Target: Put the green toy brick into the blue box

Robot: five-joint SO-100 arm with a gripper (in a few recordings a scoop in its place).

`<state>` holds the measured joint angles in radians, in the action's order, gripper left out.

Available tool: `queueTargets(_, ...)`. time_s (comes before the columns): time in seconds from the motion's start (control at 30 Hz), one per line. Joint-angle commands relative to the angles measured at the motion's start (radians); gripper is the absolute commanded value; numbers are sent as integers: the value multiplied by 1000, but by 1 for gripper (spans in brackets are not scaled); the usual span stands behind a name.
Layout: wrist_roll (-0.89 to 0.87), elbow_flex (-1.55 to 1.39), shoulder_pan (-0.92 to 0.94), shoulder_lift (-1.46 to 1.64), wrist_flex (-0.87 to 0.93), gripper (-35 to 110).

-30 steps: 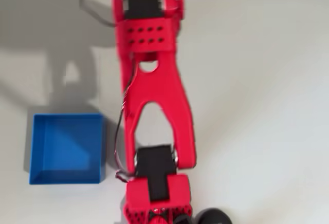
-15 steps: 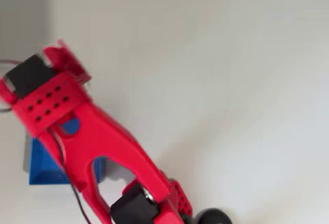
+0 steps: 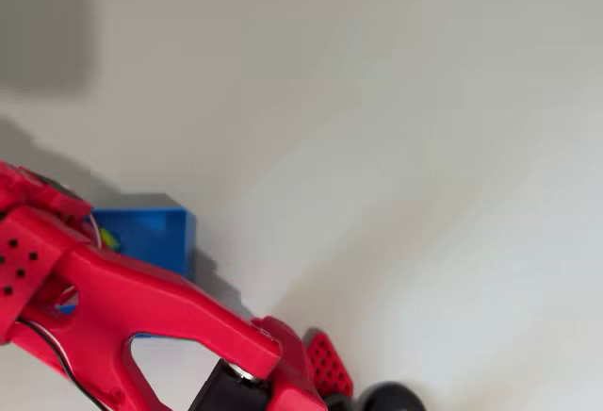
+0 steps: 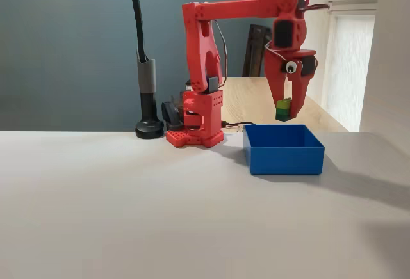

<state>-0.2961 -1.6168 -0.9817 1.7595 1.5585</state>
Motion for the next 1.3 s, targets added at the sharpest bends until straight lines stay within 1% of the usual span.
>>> queueTargets(0.0, -12, -12, -14, 75, 26, 0)
queueTargets(0.17, 3, -58, -17, 75, 28, 2)
queueTargets(0.43, 17, -110, -17, 75, 28, 25)
queueTargets(0.57, 12, -95, -17, 75, 34, 29)
queueTargets(0.67, 14, -75, -14, 75, 40, 25)
queueTargets(0.8, 31, -28, 2, 75, 46, 7)
queueTargets(0.87, 31, 8, 20, 75, 55, 1)
queueTargets(1.07, -2, 156, 127, 75, 58, 0)
queueTargets(1.27, -35, 253, 318, 75, 52, 0)
